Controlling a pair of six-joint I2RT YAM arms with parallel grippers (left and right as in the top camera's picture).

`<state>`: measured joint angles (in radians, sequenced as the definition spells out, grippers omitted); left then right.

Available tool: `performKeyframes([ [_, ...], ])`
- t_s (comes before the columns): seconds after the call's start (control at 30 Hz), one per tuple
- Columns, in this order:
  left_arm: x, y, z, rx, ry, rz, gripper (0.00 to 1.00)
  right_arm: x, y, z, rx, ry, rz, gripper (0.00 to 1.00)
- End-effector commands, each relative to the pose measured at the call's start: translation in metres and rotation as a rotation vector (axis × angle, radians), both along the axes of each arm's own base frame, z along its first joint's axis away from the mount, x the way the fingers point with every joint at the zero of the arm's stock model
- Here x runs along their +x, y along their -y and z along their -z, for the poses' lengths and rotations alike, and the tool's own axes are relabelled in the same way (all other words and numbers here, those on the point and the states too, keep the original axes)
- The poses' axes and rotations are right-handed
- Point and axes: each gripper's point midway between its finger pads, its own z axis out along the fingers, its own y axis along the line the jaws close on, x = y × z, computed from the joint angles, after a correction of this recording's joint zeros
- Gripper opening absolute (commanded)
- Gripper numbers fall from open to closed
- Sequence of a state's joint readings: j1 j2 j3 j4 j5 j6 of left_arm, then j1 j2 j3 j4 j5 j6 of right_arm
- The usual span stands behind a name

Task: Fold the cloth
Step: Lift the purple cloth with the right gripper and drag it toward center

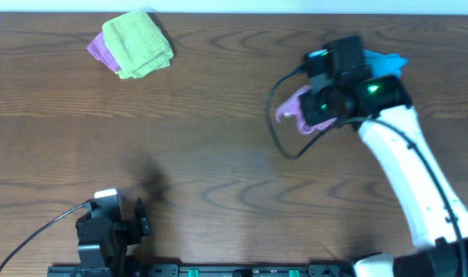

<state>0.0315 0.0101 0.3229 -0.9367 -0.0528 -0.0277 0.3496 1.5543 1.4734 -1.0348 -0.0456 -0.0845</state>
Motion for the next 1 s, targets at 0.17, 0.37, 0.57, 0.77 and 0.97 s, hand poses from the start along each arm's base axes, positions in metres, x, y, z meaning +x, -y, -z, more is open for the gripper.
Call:
performKeyframes([
  [0.17, -0.009, -0.002, 0.016, 0.014, -0.064, -0.006, 0.95, -0.082, -0.101, -0.042, 0.187, -0.003, -0.311, 0.01],
  [0.37, -0.009, -0.002, 0.016, 0.014, -0.064, -0.006, 0.95, -0.127, -0.144, -0.057, 0.265, -0.013, -0.457, 0.01],
  [0.57, -0.009, -0.002, 0.016, 0.014, -0.064, -0.006, 0.96, -0.132, -0.152, -0.061, 0.3, -0.016, -0.488, 0.01],
  [0.77, -0.009, -0.002, 0.016, 0.014, -0.064, -0.006, 0.95, -0.126, -0.16, -0.063, 0.33, -0.003, -0.498, 0.01],
  [0.97, -0.009, -0.002, 0.016, 0.014, -0.064, -0.006, 0.95, -0.099, -0.148, -0.041, 0.252, -0.005, -0.453, 0.01],
])
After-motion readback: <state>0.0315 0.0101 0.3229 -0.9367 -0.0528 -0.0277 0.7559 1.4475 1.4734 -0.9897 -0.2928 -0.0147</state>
